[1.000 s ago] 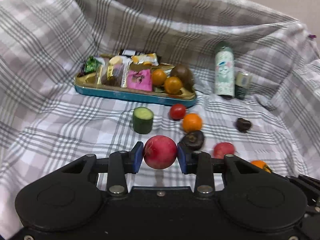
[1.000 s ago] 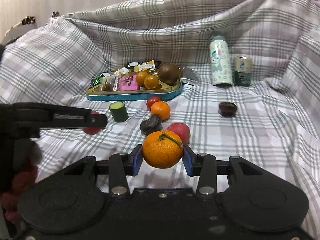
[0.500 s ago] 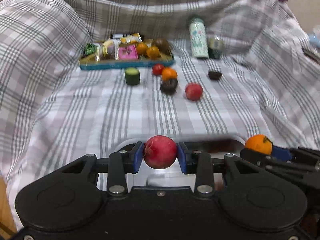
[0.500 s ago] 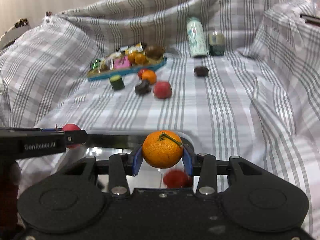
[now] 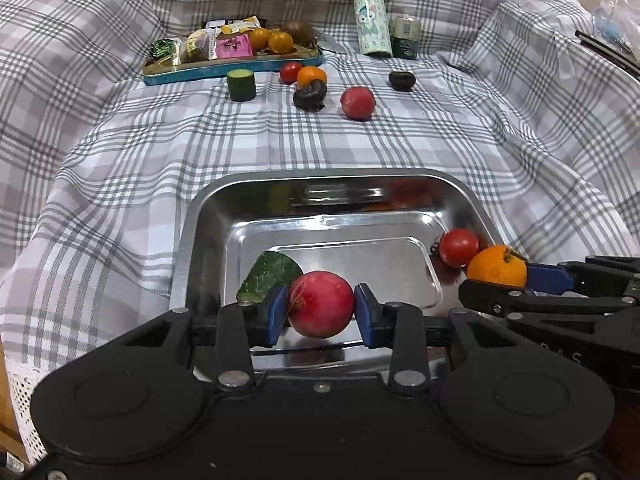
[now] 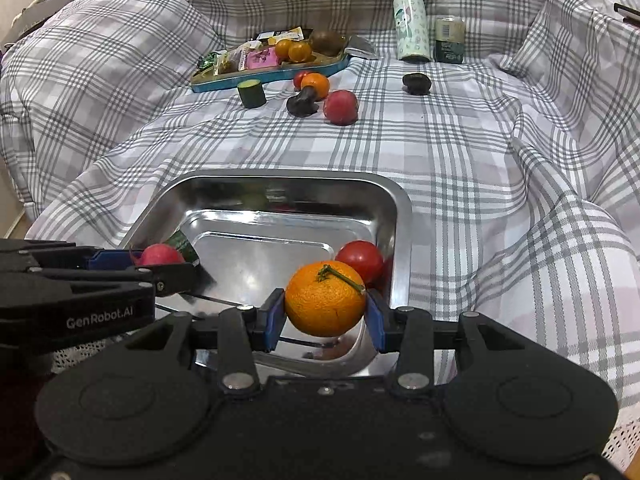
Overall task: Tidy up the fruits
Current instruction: 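Carry the plum and orange into the steel tray and open both tools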
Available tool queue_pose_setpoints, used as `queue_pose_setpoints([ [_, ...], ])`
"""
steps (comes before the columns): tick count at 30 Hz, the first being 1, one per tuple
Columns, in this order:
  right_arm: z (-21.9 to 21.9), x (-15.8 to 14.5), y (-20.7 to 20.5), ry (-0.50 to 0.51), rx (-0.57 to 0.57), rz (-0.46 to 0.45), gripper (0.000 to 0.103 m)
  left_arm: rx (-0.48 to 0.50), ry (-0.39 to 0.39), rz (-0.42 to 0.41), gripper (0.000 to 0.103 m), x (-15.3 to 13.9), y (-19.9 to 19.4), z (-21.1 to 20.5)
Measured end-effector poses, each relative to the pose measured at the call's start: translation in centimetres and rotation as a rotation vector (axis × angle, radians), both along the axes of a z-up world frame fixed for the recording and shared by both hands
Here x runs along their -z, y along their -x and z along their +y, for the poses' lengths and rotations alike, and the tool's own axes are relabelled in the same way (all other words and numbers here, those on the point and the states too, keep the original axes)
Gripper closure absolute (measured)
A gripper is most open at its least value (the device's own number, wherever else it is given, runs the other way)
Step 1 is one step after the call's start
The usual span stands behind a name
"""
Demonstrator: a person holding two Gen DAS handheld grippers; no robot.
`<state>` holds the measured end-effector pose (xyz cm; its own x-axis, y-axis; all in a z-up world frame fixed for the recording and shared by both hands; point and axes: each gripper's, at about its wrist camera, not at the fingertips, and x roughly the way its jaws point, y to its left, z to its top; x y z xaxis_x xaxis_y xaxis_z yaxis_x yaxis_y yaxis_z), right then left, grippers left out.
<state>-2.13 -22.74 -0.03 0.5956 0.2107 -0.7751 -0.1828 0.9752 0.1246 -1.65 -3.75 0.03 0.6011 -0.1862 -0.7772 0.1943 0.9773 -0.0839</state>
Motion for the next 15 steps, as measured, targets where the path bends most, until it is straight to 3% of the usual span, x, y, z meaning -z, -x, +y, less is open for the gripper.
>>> queue_pose_setpoints([
  [6,0.24,-0.27,0.01,-0.001,-0.007,-0.022,0.058,0.03,-0.012,-0.019,0.058,-0.28,0.37,-0.59],
  [15,0.17,-0.44,-0.03,-0.003,-0.008,-0.041,0.058,0.026,0.01,0.014,0.058,0.19,0.14,-0.45],
])
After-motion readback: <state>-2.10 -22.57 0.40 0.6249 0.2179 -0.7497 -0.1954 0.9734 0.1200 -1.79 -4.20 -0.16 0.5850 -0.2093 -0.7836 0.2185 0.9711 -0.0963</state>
